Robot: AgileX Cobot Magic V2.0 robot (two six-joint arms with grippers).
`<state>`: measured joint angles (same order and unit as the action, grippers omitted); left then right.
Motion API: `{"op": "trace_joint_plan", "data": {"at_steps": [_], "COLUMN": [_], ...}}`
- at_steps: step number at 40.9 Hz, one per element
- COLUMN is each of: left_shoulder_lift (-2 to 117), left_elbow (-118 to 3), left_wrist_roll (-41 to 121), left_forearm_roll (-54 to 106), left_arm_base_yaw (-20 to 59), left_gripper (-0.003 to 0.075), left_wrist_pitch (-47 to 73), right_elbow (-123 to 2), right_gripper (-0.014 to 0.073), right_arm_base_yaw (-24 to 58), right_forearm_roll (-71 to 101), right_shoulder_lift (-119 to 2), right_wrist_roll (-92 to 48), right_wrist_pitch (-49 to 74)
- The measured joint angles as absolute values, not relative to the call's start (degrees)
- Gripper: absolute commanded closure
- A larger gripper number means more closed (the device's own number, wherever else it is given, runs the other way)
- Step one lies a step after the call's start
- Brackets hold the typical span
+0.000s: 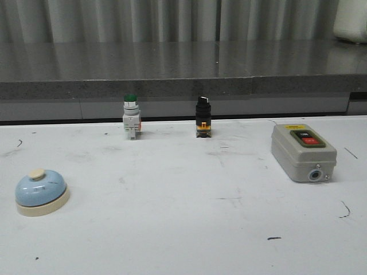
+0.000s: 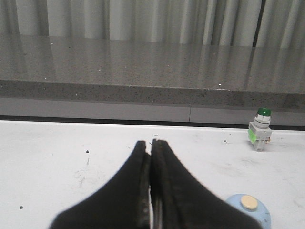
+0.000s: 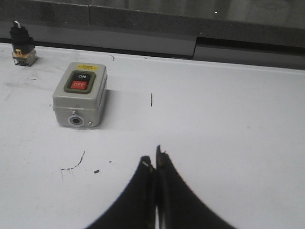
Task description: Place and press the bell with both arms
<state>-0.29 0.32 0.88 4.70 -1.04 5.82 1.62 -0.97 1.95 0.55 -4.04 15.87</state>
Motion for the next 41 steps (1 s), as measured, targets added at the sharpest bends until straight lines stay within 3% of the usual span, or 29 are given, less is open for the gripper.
{"op": "trace_joint_plan", "data": {"at_steps": [41], "left_shoulder_lift": [-0.3], "left_elbow": [0.3], "left_wrist_roll": [0.9], "left_forearm_roll": [4.7], "left_arm_base_yaw": [-1.0], "left_gripper": [0.074], "left_wrist_pitch": [5.5], "right_elbow": [1.6], "right_gripper": [0.0655], "right_arm_base_yaw": [-1.0], "right_forearm_roll": [2.0], "right_shoulder_lift": [0.5], "right_wrist_roll": [-4.0], "right_wrist_pitch": [14.5]}}
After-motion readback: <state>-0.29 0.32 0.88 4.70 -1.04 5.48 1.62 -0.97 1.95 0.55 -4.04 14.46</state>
